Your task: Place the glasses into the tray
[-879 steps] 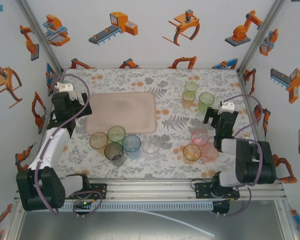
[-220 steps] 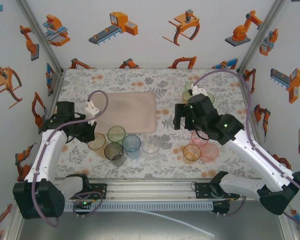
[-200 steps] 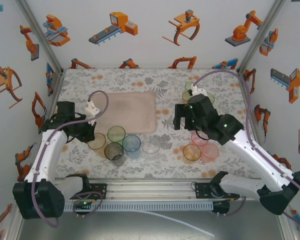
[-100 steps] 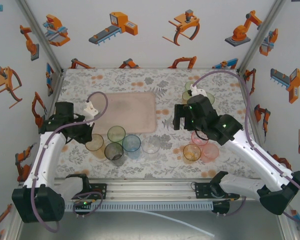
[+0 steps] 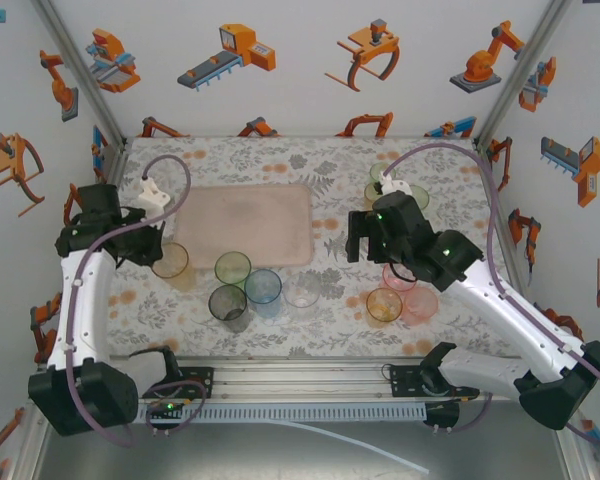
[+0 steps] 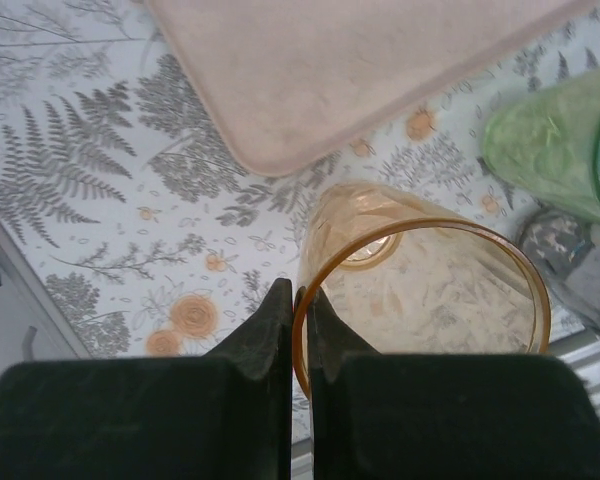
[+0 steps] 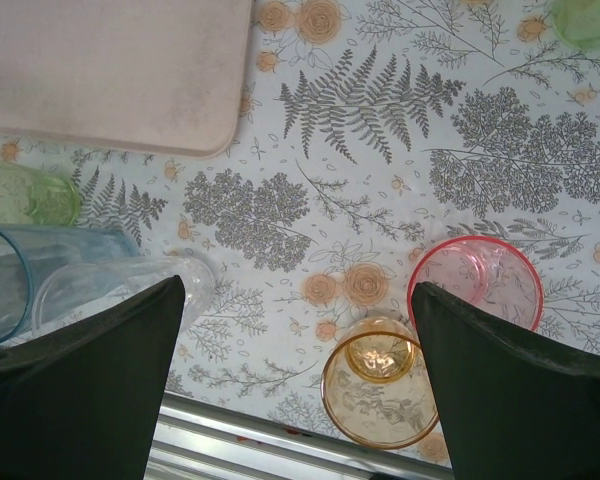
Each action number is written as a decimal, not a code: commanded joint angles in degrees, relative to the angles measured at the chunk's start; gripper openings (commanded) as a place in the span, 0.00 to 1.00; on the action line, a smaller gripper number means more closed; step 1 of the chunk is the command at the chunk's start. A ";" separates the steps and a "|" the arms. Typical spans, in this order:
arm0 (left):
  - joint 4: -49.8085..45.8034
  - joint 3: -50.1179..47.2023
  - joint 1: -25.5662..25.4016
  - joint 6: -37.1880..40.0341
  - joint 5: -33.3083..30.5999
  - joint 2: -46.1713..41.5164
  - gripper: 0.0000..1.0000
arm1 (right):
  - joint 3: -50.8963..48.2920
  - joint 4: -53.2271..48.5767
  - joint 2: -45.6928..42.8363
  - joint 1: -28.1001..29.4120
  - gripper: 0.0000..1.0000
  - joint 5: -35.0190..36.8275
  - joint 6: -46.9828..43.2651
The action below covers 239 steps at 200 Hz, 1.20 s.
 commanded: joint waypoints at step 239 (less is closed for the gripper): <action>13.99 4.18 0.62 -7.17 -2.22 19.94 0.07 | -3.36 4.01 -0.04 0.42 0.85 -0.95 1.86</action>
